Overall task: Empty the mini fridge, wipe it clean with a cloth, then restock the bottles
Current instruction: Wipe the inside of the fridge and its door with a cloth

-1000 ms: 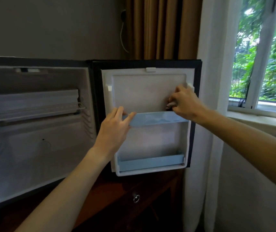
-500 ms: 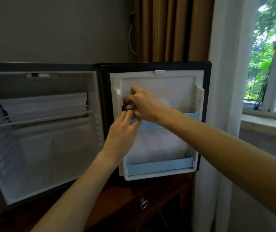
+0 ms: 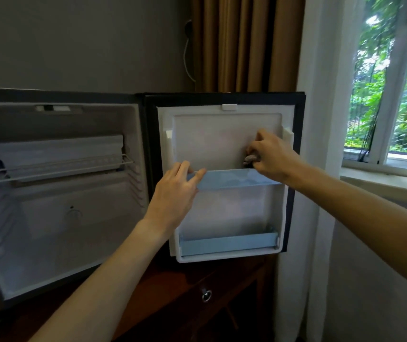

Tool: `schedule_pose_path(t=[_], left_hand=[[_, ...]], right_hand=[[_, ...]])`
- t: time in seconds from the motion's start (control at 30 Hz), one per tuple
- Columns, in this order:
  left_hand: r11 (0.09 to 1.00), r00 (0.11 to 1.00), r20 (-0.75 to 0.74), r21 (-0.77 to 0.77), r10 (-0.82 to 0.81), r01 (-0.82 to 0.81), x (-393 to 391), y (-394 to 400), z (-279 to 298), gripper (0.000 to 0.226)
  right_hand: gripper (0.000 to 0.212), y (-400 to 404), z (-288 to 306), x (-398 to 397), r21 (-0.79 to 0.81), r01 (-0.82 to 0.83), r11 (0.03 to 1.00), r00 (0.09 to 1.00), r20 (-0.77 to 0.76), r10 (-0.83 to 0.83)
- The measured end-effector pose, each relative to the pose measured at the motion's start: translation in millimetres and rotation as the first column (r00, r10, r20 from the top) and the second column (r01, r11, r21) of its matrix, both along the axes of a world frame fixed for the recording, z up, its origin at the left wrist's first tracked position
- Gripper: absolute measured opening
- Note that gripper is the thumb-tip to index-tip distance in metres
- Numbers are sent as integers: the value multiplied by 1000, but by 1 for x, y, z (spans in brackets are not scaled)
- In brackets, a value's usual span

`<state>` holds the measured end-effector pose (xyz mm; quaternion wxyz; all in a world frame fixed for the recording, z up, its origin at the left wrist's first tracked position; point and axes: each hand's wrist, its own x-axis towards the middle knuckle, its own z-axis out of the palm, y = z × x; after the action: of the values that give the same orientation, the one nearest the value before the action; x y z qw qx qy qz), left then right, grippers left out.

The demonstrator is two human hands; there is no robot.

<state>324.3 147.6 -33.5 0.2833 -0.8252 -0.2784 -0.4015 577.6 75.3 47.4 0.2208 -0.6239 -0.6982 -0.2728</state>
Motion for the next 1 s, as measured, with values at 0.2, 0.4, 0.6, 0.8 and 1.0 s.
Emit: schedule_pose_path(t=[0.2, 0.4, 0.6, 0.8, 1.0], left_hand=[[1000, 1000, -4, -1, 12, -12, -1, -3, 0, 51], [999, 1000, 10, -33, 24, -23, -2, 2, -3, 40], [1000, 1000, 2, 2, -2, 2, -8, -2, 0, 52], [999, 999, 21, -19, -43, 44, -10, -2, 1, 53], [999, 998, 28, -7, -49, 50, -10, -2, -2, 54]], right_hand=[[20, 25, 8, -72, 2, -197, 980, 978, 77, 196], [25, 41, 18, -126, -40, -315, 948, 937, 148, 317], [16, 24, 8, -74, -27, -251, 968, 958, 138, 253], [17, -11, -2, 3, -6, -60, 998, 997, 58, 60], [20, -15, -1, 2, -7, 3, 1000, 999, 48, -2]])
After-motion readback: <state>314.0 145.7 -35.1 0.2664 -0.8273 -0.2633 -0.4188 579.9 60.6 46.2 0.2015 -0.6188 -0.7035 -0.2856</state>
